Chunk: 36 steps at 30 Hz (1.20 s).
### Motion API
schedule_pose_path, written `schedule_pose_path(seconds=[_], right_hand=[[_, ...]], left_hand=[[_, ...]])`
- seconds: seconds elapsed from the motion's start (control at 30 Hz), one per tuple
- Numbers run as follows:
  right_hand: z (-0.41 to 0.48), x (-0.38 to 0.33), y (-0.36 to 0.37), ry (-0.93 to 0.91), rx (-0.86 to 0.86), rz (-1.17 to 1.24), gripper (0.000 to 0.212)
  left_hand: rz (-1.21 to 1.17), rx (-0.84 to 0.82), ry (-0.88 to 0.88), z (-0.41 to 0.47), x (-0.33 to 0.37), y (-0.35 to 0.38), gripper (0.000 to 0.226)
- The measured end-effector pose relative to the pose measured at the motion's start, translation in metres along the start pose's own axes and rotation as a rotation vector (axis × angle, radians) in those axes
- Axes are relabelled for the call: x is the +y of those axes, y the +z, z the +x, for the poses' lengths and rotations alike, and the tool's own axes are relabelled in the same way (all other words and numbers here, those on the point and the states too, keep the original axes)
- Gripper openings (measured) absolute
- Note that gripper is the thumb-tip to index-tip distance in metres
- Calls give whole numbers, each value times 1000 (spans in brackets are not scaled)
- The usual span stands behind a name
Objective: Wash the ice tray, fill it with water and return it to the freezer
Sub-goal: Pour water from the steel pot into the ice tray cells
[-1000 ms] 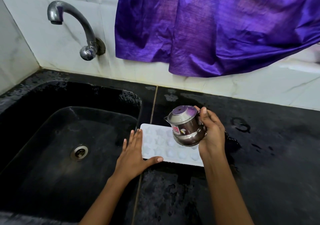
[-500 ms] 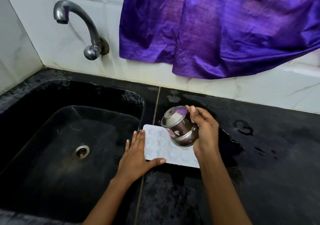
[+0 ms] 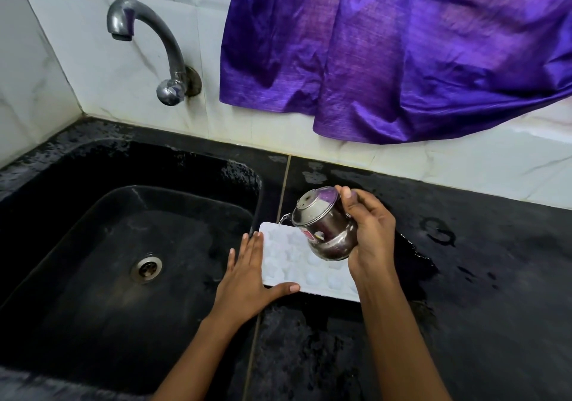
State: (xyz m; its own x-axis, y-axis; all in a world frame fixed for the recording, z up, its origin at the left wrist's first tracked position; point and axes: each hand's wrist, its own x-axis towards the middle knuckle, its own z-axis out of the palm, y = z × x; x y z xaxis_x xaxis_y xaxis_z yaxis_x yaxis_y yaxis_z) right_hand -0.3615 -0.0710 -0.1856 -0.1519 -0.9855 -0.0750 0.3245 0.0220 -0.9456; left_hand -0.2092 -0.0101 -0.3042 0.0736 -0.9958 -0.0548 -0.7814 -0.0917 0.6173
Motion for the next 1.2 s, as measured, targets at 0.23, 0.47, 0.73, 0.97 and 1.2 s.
schedule_pose_path(seconds=[0.23,0.47,0.73,0.97,1.2], right_hand=[[1,-3,0,-9,12,43,2],[1,-2,-3,27,9,116,1],[5,-8,-22,63,-23,323,20],[6,-31,-72,-29,52,310,17],[5,-47,-123,-98,159,172,17]], left_hand=[[4,1,0,1,0,1,138],[-3,-2,-2,1,1,0,140],[31,-13,-6,0,2,-1,140],[136,-42,-7,1,2,-3,142],[146,-43,-9,3,1,0,144]])
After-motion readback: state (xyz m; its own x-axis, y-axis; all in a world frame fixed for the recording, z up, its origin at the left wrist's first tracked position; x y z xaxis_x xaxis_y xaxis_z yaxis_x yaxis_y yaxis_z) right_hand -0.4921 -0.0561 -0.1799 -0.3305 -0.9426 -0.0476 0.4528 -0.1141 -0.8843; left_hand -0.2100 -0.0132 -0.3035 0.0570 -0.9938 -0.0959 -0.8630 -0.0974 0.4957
